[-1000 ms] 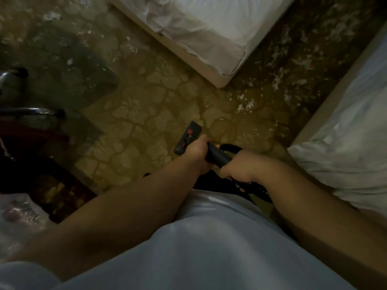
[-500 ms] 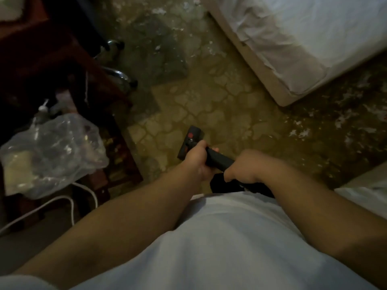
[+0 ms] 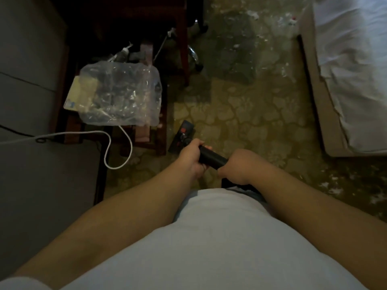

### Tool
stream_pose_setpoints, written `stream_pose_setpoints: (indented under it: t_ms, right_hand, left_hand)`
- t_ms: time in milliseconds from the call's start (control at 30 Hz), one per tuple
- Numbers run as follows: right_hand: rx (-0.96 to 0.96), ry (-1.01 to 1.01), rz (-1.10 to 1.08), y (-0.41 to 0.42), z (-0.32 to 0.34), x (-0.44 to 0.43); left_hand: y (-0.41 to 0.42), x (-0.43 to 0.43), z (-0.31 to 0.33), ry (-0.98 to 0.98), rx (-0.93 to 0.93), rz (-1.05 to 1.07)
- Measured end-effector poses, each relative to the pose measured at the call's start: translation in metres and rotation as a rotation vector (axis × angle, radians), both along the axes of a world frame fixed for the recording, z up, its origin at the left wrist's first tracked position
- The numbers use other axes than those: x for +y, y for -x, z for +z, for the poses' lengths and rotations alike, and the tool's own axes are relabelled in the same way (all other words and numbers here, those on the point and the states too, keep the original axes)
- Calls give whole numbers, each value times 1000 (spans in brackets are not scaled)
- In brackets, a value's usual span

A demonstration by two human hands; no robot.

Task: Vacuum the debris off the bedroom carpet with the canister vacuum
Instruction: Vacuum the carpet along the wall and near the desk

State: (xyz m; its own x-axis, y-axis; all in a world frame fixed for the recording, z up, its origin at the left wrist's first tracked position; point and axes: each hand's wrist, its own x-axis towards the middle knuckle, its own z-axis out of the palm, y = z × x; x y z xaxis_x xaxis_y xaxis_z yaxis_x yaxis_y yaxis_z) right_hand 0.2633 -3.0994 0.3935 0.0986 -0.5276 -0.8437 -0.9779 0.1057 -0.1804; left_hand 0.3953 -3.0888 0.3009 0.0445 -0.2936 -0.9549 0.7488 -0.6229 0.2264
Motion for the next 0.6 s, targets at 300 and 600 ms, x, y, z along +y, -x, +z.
stream_pose_setpoints:
  t_ms: [300, 600]
  right_hand:
    - [-49, -61, 208, 18, -27, -131]
    - [-72, -170, 453, 13, -63, -279]
  left_hand:
    - [19, -101, -2, -28, -23, 209]
    - [34, -220, -36, -141, -89, 332]
